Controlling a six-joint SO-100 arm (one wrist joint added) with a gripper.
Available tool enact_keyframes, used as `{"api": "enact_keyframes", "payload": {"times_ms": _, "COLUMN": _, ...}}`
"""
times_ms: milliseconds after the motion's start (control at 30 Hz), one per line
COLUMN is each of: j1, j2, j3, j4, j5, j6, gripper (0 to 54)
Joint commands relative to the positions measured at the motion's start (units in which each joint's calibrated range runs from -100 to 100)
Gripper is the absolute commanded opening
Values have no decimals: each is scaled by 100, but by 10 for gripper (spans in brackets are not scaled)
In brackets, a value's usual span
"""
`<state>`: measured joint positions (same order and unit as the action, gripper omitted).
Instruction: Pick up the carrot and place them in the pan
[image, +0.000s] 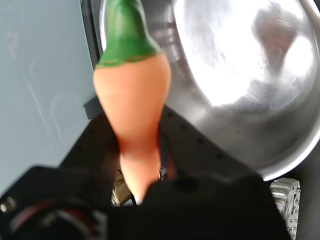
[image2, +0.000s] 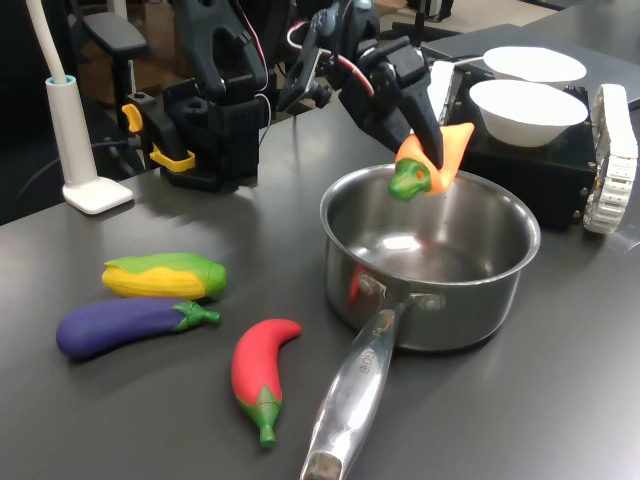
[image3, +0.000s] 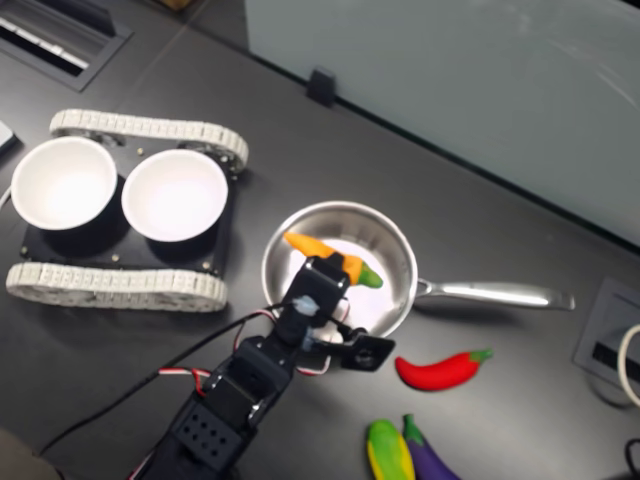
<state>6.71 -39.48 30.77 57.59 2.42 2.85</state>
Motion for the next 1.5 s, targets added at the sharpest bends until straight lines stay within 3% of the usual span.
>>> {"api": "enact_keyframes", "payload": {"times_ms": 0, "j1": -17, "j2": -274, "j3": -92, "j4": -415, "j5": 15, "j6": 85, "gripper": 9}}
{"api": "enact_keyframes", "payload": {"times_ms": 167, "j1": 6, "j2": -274, "j3": 35, "j4": -458, "j5": 59, "j6": 85, "gripper": 31}}
{"api": "enact_keyframes", "payload": {"times_ms": 400, "j1": 200, "j2": -257, "j3": -65, "j4": -313, "j5": 10, "j6": 77, "gripper": 198}}
{"api": "enact_keyframes", "payload": {"times_ms": 567, "j1": 143, "j2": -156, "j3": -483, "j4": 131, "j5": -34, "j6": 77, "gripper": 256}}
{"api": "enact_keyframes", "payload": {"times_ms": 1000, "j1": 109, "j2": 333, "j3": -1382, "j4": 659, "j5": 98, "j6": 77, "gripper": 286}}
{"api": "enact_keyframes", "payload": {"times_ms": 1200, "j1": 143, "j2": 443, "j3": -1664, "j4": 898, "j5": -5, "j6": 77, "gripper": 360}}
{"api": "enact_keyframes", "payload": {"times_ms": 1467, "j1": 166, "j2": 451, "j3": -2082, "j4": 1239, "j5": 34, "j6": 77, "gripper": 385}}
